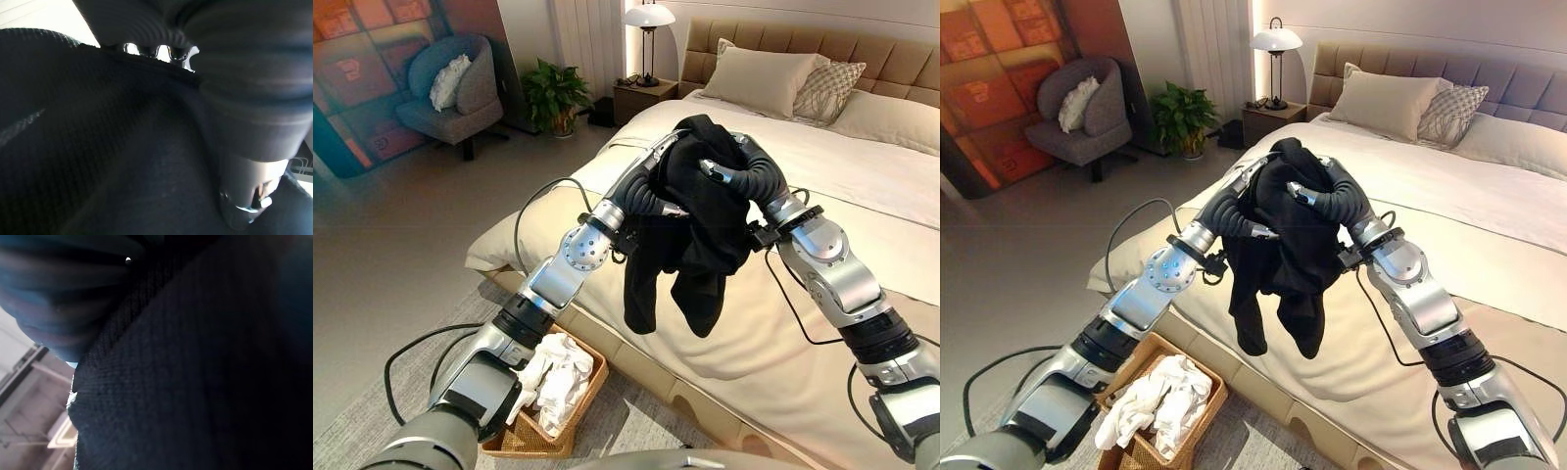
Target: Pick up clothes into the bucket
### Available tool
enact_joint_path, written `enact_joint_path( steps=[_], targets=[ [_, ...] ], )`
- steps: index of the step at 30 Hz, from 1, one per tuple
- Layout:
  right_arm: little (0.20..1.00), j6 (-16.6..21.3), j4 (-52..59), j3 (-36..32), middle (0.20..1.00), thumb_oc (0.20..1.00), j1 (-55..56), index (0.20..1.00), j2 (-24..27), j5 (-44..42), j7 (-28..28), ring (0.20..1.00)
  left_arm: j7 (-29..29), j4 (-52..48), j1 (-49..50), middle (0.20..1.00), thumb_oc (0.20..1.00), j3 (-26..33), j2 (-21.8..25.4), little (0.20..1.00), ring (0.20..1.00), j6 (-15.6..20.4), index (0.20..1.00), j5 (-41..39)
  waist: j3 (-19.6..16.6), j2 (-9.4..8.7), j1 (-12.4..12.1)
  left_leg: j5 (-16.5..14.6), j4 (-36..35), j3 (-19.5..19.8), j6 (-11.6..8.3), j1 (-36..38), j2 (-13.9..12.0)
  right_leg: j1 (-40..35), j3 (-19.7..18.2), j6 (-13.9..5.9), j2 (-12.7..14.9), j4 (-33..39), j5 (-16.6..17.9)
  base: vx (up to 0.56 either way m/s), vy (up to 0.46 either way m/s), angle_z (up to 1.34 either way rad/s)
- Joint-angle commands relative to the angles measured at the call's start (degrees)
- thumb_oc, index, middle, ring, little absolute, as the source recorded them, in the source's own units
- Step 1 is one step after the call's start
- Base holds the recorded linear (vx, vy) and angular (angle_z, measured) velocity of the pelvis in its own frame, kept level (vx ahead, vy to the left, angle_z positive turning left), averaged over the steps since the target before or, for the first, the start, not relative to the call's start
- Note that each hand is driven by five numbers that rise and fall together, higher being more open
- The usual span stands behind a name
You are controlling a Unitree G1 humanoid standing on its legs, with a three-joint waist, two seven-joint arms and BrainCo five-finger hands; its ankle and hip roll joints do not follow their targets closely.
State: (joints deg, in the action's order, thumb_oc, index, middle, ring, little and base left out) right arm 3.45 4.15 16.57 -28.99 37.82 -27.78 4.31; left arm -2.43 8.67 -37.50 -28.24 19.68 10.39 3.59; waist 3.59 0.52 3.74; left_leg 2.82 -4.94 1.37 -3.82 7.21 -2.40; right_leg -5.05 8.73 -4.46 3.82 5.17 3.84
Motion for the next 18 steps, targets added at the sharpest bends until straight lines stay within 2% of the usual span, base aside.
enact_joint_path(
  steps=[1, 4, 5, 6, 7, 10, 13, 15, 16, 17, 18],
  targets=[
    [0.200, 8.3, 13.3, -1.3, 0.200, 0.200, -9.6, 0.200, -7.2, -8.1, 0.5, 0.200, 1.2, 9.4, -4.9, 1.000, 1.000, -7.2, -3.0, 1.000, 1.000, -2.1, 1.000, 3.2, -1.8, -3.76, 0.4, -6.5, 6.7, 0.2, 2.26, -2.3, 1.9, -0.5, 0.5, -3.32, 3.5, -5.7, -4.7, 0.02, 0.011, -0.09],
    [0.200, 8.3, 12.9, -0.6, 0.200, 0.200, -10.3, 0.200, -8.5, -10.8, 0.4, 0.200, 0.9, 9.6, -4.8, 1.000, 1.000, -7.2, -3.3, 1.000, 1.000, -2.5, 1.000, 3.0, -1.8, -3.76, 0.3, -6.6, 6.8, -0.1, 2.38, -2.4, 2.0, -0.1, -0.1, -3.34, 3.5, -5.8, -4.6, 0.00, 0.012, -0.13],
    [0.200, 7.4, 12.9, -0.7, 0.200, 0.200, -10.4, 0.200, -8.6, -12.3, 0.5, 0.200, -1.1, 9.7, -0.5, 1.000, 1.000, -4.8, 0.4, 1.000, 1.000, -1.8, 1.000, 5.0, -1.7, -3.82, -0.2, -6.5, 7.0, -0.2, 2.47, -2.8, 2.1, 0.2, -0.3, -3.29, 3.6, -5.8, -4.3, 0.00, 0.009, -0.09],
    [0.200, 7.4, 12.9, -0.7, 0.200, 0.200, -10.3, 0.200, -8.7, -12.3, 0.5, 0.200, -1.0, 9.6, -0.3, 1.000, 1.000, -4.7, 0.5, 1.000, 1.000, -1.8, 1.000, 5.0, -1.8, -3.80, -0.1, -6.7, 7.0, -0.2, 2.45, -2.6, 2.0, 0.1, -0.3, -3.30, 3.5, -5.8, -4.6, 0.01, 0.021, -0.15],
    [0.200, 8.4, 13.2, -0.4, 0.200, 0.200, -11.2, 0.200, -8.0, -14.1, 1.2, 0.200, 2.2, 8.0, 3.3, 1.000, 1.000, -4.3, 3.1, 1.000, 1.000, -1.2, 1.000, 3.8, -1.9, -3.80, -0.6, -6.8, 7.0, -0.2, 2.33, -2.7, 2.0, 0.1, -0.4, -3.24, 3.5, -5.8, -4.5, 0.03, 0.015, -0.17],
    [0.200, 8.6, 15.0, 0.3, 0.200, 0.200, -10.4, 0.200, -9.0, -19.0, 2.1, 0.200, 2.9, 5.4, 6.3, 1.000, 1.000, -3.5, 4.5, 1.000, 1.000, -0.9, 1.000, 3.6, -1.7, -3.93, -1.0, -6.9, 7.1, -0.1, 2.31, -2.8, 2.1, 0.1, -0.5, -3.20, 3.5, -5.8, -4.5, 0.01, 0.008, -0.08],
    [0.200, 7.9, 15.2, 0.9, 0.200, 0.200, -9.7, 0.200, -9.4, -23.2, 2.9, 0.200, 2.9, 4.2, 7.6, 1.000, 1.000, -3.0, 5.1, 1.000, 1.000, -1.0, 1.000, 3.7, -1.6, -4.14, -1.1, -7.0, 7.2, -0.1, 2.29, -2.9, 2.2, 0.2, -0.6, -3.22, 3.5, -5.7, -4.4, 0.00, 0.000, 0.00],
    [0.200, 6.9, 15.1, 3.5, 0.200, 0.200, -10.3, 0.200, -10.8, -27.4, 3.1, 0.200, 1.7, 6.8, -0.7, 1.000, 1.000, -8.0, -1.9, 1.000, 1.000, -3.0, 1.000, 4.4, -1.9, -4.35, -0.1, -7.0, 7.4, -0.2, 2.37, -3.1, 2.3, 0.7, -1.2, -3.21, 3.5, -5.9, -4.5, 0.01, -0.006, 0.04],
    [0.200, 6.8, 14.8, 2.9, 0.200, 0.200, -9.8, 0.200, -10.8, -28.1, 3.0, 0.200, 1.1, 7.0, -1.8, 1.000, 1.000, -7.3, -1.9, 1.000, 1.000, -3.3, 1.000, 4.6, -1.7, -4.29, -0.1, -7.0, 7.4, -0.3, 2.43, -3.1, 2.3, 0.8, -1.2, -3.21, 3.5, -6.0, -4.5, 0.00, 0.000, 0.00],
    [0.200, 5.7, 14.5, 2.2, 0.200, 0.200, -9.7, 0.200, -10.0, -27.3, 2.3, 0.200, -1.4, 7.4, 0.9, 1.000, 1.000, -4.8, 0.4, 1.000, 1.000, -2.8, 1.000, 6.3, -1.7, -4.42, -0.5, -7.0, 7.3, -0.3, 2.46, -3.1, 2.3, 0.8, -1.2, -3.16, 3.6, -5.9, -4.5, 0.01, 0.003, -0.06],
    [0.200, 6.1, 14.0, 2.2, 0.200, 0.200, -9.7, 0.200, -9.2, -28.5, 3.5, 0.200, 0.8, 7.4, 3.1, 1.000, 1.000, -4.0, 2.2, 1.000, 1.000, -2.3, 1.000, 5.5, -1.7, -4.51, -0.7, -7.1, 7.3, -0.2, 2.38, -3.0, 2.3, 0.7, -1.2, -3.13, 3.6, -5.9, -4.4, 0.00, 0.001, -0.10]
  ],
)
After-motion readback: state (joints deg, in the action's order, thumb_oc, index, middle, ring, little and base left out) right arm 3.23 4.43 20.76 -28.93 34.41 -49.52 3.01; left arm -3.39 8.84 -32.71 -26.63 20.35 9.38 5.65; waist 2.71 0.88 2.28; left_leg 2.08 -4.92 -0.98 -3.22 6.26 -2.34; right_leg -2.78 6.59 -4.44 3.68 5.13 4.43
